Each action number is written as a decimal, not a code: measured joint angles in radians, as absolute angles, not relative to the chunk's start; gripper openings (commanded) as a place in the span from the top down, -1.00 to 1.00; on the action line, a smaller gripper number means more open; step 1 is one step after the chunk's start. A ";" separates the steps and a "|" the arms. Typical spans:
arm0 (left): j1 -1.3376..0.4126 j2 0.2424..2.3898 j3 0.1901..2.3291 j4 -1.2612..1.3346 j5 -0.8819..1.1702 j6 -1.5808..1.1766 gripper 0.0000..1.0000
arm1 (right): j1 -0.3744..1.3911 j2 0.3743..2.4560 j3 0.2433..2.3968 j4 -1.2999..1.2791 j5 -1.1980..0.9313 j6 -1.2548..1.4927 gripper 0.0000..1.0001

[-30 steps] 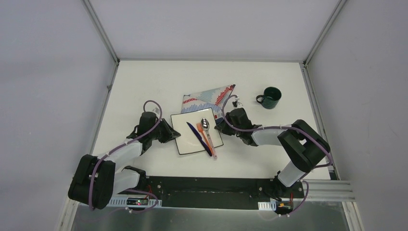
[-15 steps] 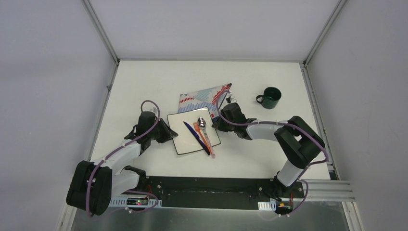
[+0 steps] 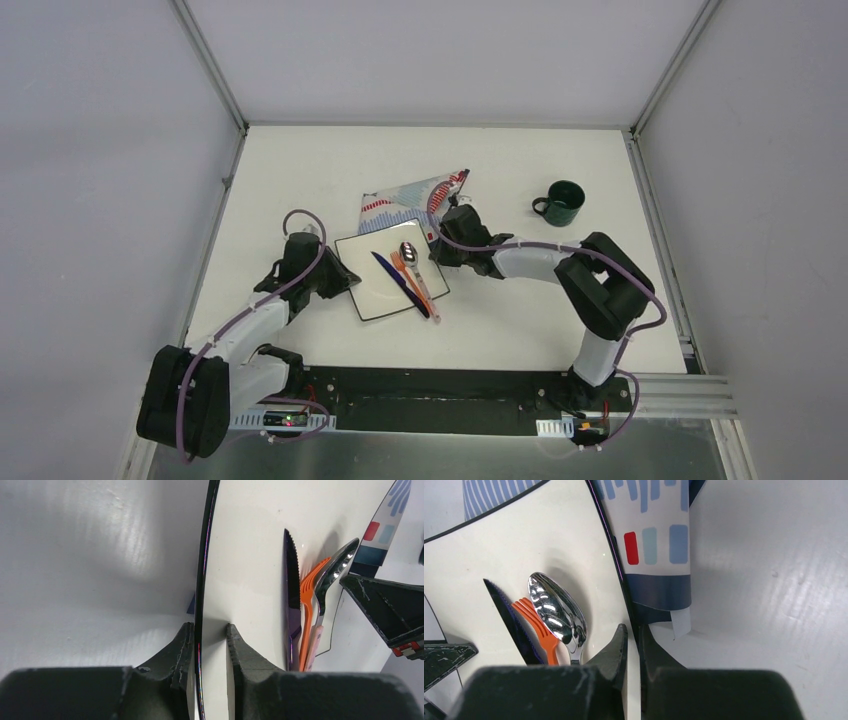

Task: Set the dinner table for one person
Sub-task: Move the napkin to the center of the board.

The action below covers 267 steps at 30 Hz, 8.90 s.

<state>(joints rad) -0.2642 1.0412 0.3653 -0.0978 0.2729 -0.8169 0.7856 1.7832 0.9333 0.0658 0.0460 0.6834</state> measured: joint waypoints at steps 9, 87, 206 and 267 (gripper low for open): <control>-0.200 0.962 0.379 -0.215 0.236 -0.776 1.00 | 0.825 1.880 1.088 -0.013 0.045 0.633 1.00; -0.097 1.084 0.427 -0.270 0.283 -0.692 -0.06 | 0.856 1.948 1.222 -0.113 -0.007 0.559 1.00; -0.437 1.648 0.978 -0.975 0.025 -0.547 -0.98 | 0.862 1.924 1.048 0.166 -0.240 0.683 1.00; -0.492 1.485 1.065 -0.725 -0.262 -0.579 -0.98 | 0.709 2.077 1.366 -0.202 -0.303 0.630 1.00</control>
